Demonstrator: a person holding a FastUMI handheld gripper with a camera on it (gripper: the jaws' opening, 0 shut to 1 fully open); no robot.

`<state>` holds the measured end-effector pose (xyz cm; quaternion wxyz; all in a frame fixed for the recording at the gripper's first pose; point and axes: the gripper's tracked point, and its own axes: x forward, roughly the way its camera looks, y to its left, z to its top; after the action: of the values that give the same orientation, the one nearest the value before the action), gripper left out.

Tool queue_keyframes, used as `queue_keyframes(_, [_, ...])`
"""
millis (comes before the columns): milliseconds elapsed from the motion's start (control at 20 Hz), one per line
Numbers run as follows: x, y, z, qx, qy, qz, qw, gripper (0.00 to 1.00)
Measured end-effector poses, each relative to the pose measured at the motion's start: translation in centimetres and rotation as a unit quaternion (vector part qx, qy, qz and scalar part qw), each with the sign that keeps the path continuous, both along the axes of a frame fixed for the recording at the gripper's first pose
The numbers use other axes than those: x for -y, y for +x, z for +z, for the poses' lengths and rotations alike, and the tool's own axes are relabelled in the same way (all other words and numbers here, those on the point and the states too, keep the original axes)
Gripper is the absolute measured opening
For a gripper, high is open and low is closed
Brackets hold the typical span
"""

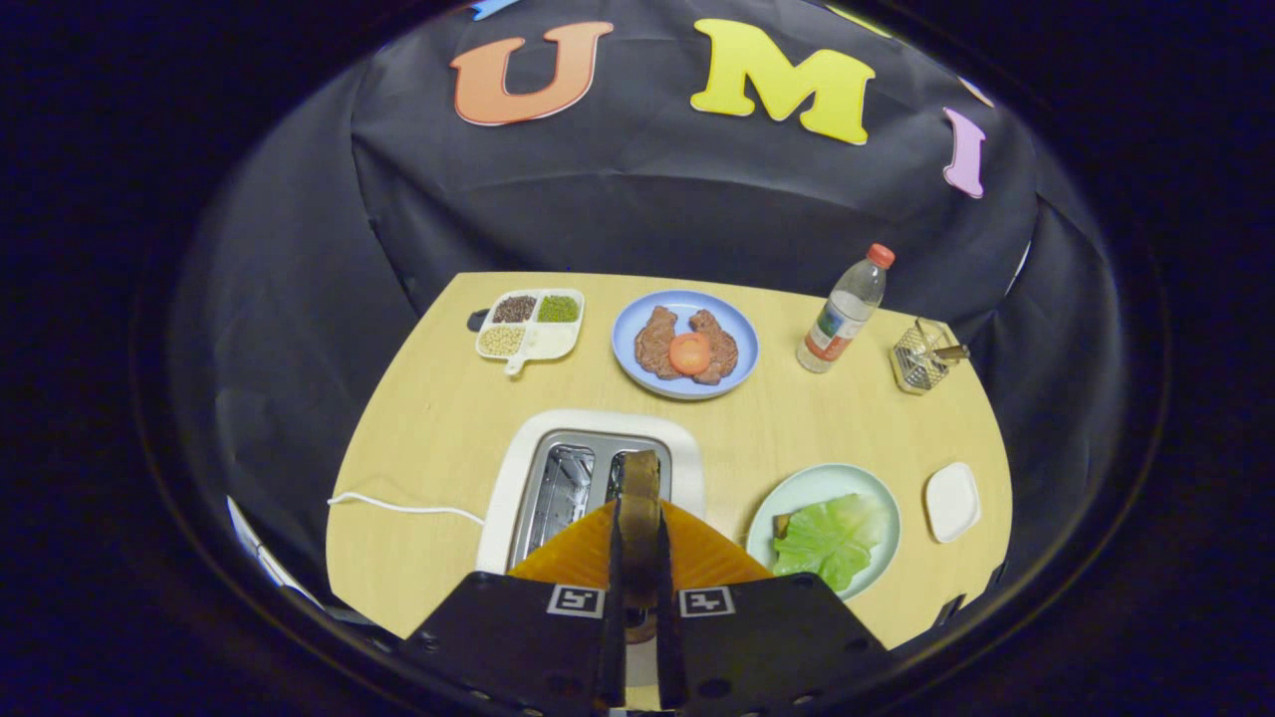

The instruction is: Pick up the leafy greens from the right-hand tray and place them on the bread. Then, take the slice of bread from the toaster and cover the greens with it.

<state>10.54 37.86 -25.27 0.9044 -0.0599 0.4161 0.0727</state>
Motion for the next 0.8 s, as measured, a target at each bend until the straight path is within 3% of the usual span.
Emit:
queue_keyframes(550, [3.2,0.2,8.4,0.043,0.063,0.010,0.997,0.12])
queue_keyframes(800, [7.9,1.2,7.4,0.030,0.063,-0.017,0.997,0.12])
